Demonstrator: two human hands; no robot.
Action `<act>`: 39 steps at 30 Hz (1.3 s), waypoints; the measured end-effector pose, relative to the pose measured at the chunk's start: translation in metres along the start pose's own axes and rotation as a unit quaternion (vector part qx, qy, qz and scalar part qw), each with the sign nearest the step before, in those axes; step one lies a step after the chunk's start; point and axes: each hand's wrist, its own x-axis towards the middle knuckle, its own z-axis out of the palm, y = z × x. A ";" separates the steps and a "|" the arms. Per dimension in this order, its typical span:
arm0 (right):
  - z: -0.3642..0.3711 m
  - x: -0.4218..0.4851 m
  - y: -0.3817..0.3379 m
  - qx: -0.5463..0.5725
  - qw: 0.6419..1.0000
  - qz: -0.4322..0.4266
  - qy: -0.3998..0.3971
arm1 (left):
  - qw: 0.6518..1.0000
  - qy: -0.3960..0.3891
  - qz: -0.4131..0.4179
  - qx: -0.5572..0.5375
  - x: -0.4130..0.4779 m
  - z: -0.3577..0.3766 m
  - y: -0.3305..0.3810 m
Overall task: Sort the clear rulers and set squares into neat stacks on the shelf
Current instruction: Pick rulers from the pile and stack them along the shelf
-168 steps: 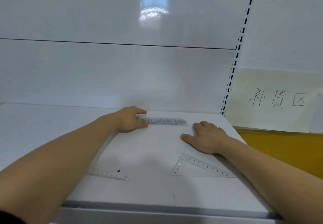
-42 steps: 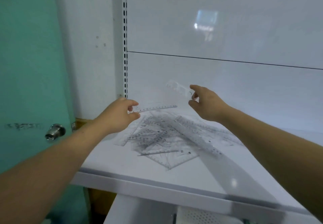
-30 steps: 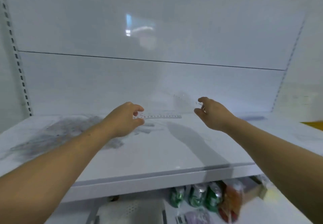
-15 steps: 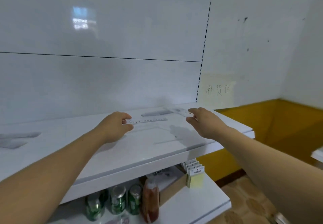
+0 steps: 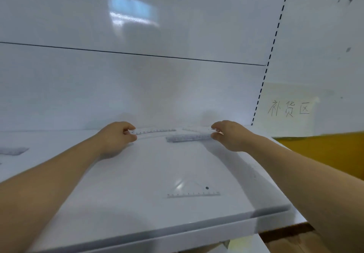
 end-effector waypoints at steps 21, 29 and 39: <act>0.026 0.066 0.028 -0.001 0.985 -0.159 -0.073 | 0.997 0.035 -0.062 -0.007 0.002 0.037 0.076; 0.013 0.040 0.109 0.025 0.996 -0.052 -0.074 | 0.999 -0.017 -0.029 0.033 0.030 0.082 0.123; 0.025 0.016 0.141 0.030 0.997 -0.042 -0.060 | 0.994 -0.082 -0.015 0.071 0.041 0.101 0.130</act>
